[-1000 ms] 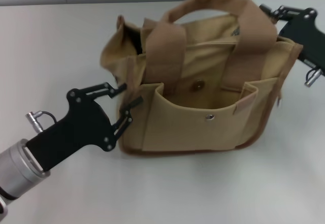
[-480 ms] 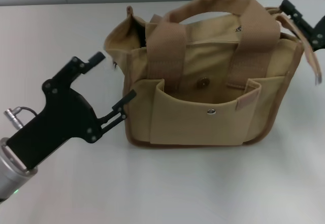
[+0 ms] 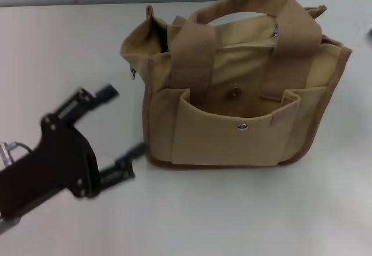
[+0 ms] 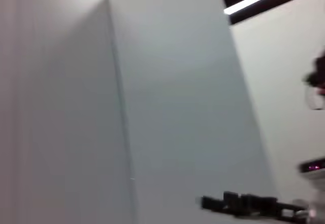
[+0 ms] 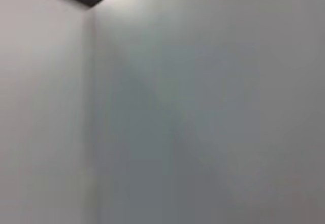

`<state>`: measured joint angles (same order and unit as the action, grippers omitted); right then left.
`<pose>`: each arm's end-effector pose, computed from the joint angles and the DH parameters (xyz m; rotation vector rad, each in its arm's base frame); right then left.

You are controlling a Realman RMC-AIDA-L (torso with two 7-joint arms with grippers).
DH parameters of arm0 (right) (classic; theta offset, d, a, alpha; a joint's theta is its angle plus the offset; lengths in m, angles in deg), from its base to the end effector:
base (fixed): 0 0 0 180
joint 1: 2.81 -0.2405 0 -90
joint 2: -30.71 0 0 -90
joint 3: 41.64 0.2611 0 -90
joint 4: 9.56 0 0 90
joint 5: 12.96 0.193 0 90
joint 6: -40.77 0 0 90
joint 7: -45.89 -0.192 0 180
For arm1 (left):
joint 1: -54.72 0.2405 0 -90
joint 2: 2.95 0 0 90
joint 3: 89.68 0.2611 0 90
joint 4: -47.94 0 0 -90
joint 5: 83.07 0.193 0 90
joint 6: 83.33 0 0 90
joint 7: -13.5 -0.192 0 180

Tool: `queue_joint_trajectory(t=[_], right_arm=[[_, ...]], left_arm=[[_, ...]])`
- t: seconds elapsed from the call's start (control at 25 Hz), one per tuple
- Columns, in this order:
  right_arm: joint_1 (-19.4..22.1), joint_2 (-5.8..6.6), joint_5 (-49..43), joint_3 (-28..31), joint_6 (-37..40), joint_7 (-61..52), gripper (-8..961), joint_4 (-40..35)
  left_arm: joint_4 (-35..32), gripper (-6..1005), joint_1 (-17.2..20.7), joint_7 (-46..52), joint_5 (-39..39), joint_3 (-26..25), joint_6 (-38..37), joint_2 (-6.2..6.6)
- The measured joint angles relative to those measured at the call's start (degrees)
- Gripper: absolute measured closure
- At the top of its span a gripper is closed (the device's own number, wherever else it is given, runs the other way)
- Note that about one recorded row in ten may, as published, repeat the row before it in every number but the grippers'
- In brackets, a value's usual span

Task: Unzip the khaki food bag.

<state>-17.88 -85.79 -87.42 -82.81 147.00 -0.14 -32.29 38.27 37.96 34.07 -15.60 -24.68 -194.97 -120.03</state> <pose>0.2503 0.2736 0.0375 -2.0926 0.1971 1.2729 -0.2235 0.2233 -0.0279 -2.2524 0.1012 -1.3096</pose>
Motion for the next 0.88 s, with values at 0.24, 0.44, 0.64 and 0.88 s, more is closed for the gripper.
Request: queue_joint_trajectory(t=[0.24,0.44,0.64,0.88], right_arm=[[-0.4,0.13,-21.9,-0.3,3.2,-2.6,161,-4.3],[-3.0,-0.43,-33.9,-0.4,2.5,-5.8,161,-5.0],[-3.8,-1.09,-35.9,-0.3,0.3,-6.2,161,-5.2],[-4.0,-1.13,-36.0,-0.1,0.1,-6.3,161,-5.3]], left_arm=[[-2.9,170,-1.6,13.7,11.4,0.4,1.2,1.69],[-5.3,170,-2.9,20.3,18.5,0.5,5.8,0.59],[-7.3,170,-3.1,22.2,20.1,0.4,8.8,-0.57],[-7.4,170,-3.1,22.3,20.2,0.2,9.0,-0.53]])
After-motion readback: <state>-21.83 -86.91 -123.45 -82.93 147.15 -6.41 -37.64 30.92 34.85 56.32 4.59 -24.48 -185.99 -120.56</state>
